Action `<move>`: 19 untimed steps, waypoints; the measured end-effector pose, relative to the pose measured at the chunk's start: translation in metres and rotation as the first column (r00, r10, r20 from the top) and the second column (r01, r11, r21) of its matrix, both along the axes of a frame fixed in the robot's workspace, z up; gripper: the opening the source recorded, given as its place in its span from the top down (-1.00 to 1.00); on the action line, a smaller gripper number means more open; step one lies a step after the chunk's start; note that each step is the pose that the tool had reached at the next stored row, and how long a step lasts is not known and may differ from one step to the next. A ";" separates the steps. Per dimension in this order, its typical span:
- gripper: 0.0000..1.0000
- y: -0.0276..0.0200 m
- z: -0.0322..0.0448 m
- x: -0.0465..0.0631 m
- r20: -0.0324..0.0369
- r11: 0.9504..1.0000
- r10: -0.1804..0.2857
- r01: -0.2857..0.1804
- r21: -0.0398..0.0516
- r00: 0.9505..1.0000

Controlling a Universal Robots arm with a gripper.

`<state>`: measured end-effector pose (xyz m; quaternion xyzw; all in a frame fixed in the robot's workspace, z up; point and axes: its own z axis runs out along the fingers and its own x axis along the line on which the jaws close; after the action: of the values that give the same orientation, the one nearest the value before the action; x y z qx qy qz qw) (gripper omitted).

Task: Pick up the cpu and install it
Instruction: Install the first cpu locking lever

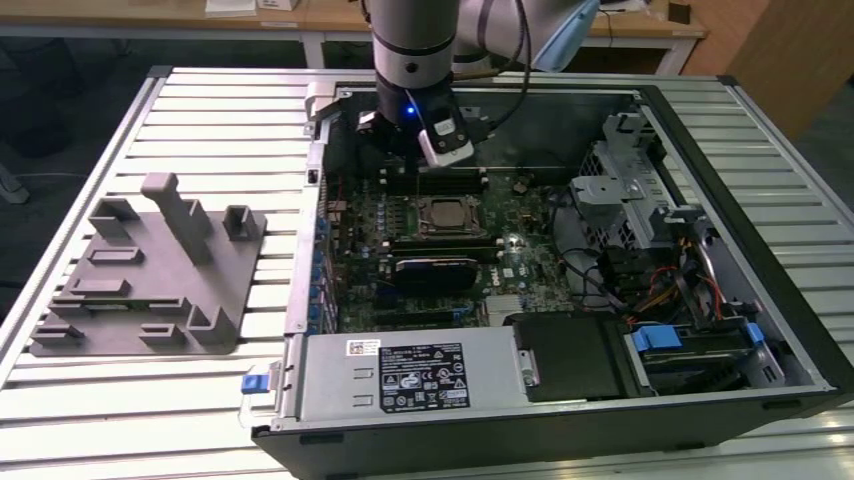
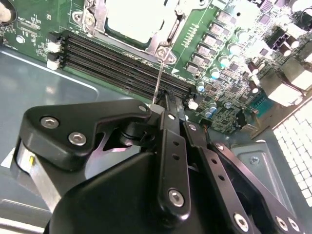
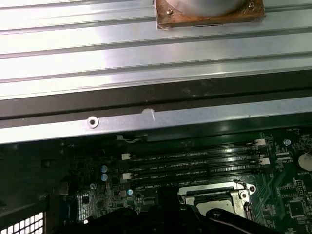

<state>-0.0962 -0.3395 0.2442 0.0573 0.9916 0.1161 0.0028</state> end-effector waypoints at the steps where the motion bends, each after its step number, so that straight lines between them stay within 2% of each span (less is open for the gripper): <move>1: 0.79 0.0000 0.0000 0.001 0.000 1.000 -0.001 0.001 0.000 1.000; 5: 0.79 0.0000 -0.0001 0.008 0.000 1.000 -0.006 0.006 -0.001 1.000; 9: 0.79 0.0000 -0.0001 0.011 0.000 1.000 -0.021 0.021 -0.012 1.000; 11: 0.79 -0.0001 -0.0002 0.011 0.003 0.999 -0.030 0.030 -0.015 1.000; 13: 0.79 0.0000 -0.0009 0.011 0.013 0.999 -0.039 0.040 -0.016 0.999; 19: 0.79 0.0000 -0.0025 0.011 0.053 0.998 -0.062 0.063 -0.015 0.997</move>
<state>-0.0855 -0.3396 0.2417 0.0853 0.9898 0.1089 0.0331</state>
